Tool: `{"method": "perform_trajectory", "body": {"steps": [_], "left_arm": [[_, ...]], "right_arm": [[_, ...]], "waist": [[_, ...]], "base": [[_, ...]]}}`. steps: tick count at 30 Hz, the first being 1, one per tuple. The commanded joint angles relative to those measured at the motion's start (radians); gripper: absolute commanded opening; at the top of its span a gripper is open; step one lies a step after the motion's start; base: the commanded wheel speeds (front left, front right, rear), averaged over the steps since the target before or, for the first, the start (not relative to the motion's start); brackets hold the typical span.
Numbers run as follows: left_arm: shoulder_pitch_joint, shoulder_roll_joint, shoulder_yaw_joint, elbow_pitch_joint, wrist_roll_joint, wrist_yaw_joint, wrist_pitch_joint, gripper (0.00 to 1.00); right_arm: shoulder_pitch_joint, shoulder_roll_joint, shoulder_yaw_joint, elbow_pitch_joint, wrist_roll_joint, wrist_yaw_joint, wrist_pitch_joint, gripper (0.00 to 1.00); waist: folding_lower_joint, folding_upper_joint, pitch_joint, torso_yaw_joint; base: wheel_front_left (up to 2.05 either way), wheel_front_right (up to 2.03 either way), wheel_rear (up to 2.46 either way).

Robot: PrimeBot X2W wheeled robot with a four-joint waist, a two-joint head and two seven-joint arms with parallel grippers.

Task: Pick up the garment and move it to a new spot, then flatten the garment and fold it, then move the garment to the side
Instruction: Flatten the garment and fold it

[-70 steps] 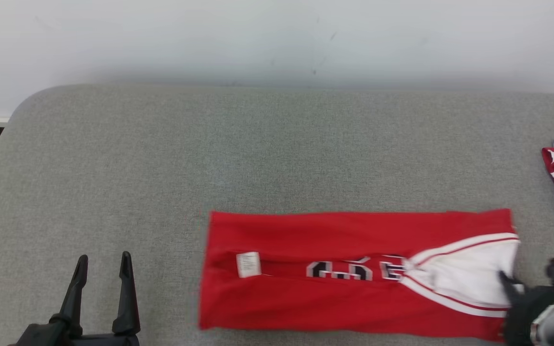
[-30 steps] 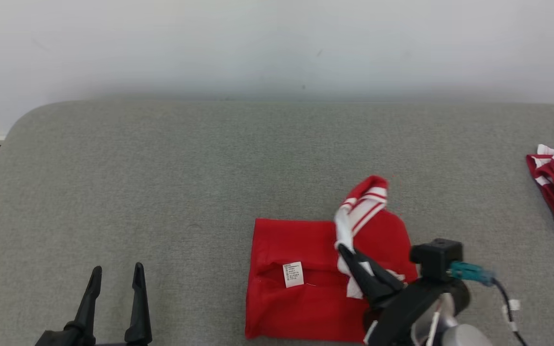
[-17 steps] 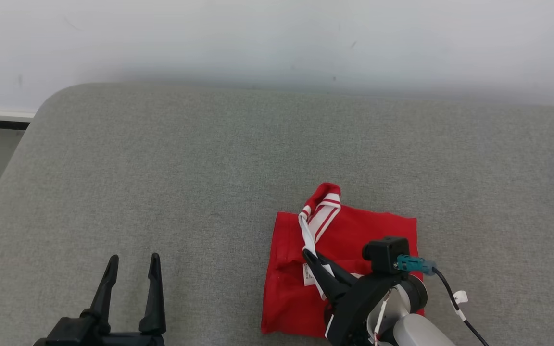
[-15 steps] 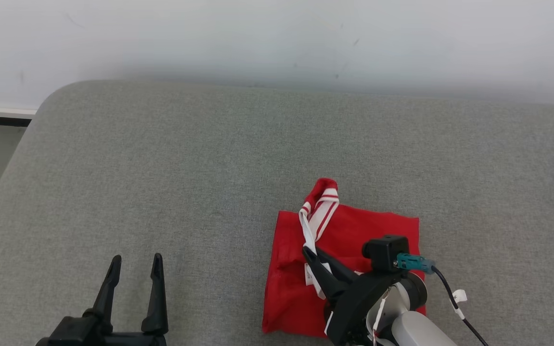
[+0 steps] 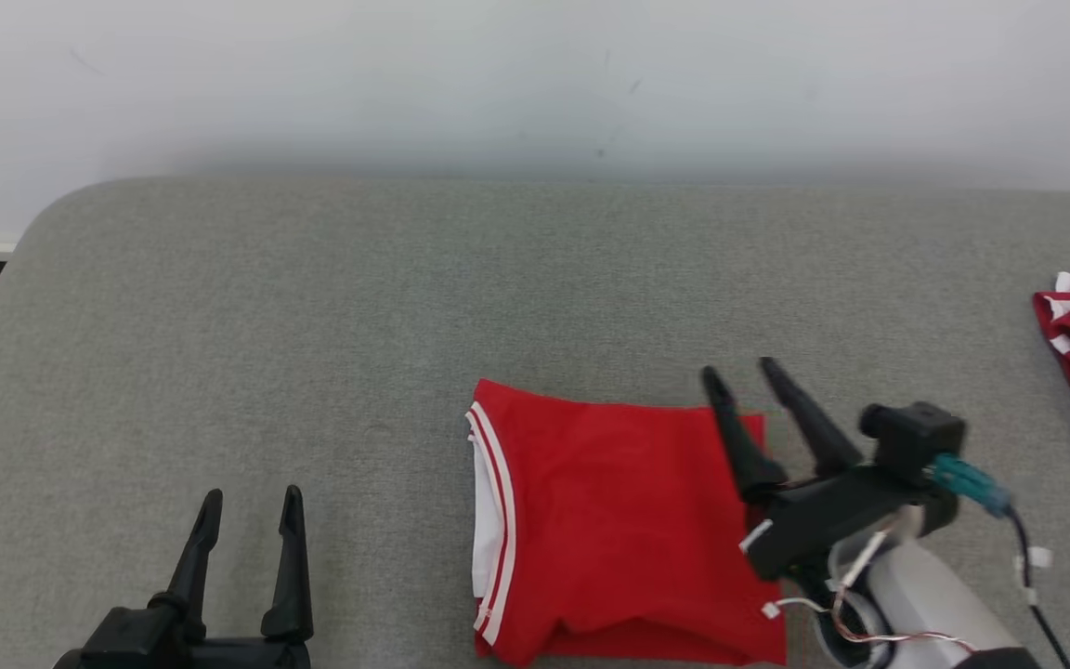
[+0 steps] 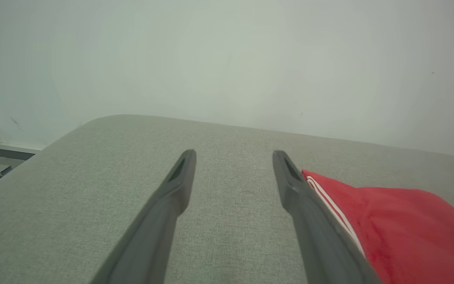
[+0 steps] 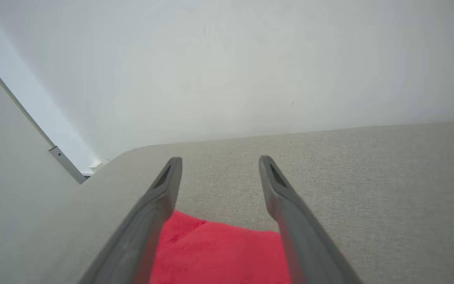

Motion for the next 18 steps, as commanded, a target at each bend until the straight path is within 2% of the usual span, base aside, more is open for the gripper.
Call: {"method": "perform_trajectory", "body": {"steps": [1, 5, 10, 18], "left_arm": [[0.002, 0.000, 0.006, -0.003, 0.006, -0.002, 0.000, 1.00], [0.014, 0.000, 0.025, -0.007, 0.016, -0.006, 0.000, 1.00], [0.024, 0.000, 0.052, -0.016, 0.033, -0.016, 0.000, 1.00], [0.056, 0.000, 0.090, -0.030, 0.055, -0.029, 0.000, 1.00]], "right_arm": [[0.026, -0.017, -0.020, -0.013, -0.006, -0.003, -0.019, 1.00], [0.077, -0.051, -0.097, -0.066, -0.021, -0.003, -0.060, 1.00], [0.175, -0.063, -0.174, -0.143, -0.062, -0.003, -0.085, 1.00], [0.334, -0.039, -0.267, -0.257, -0.142, -0.003, -0.101, 1.00]], "waist": [[-0.0001, -0.0001, -0.010, -0.018], [-0.0001, -0.0001, -0.022, -0.044], [-0.0001, -0.0001, -0.036, -0.072], [-0.0001, -0.0001, -0.059, -0.100]], "base": [[0.00, 0.00, 0.00], [0.00, 0.00, 0.00], [0.00, 0.00, 0.00], [0.00, 0.00, 0.00]]}}
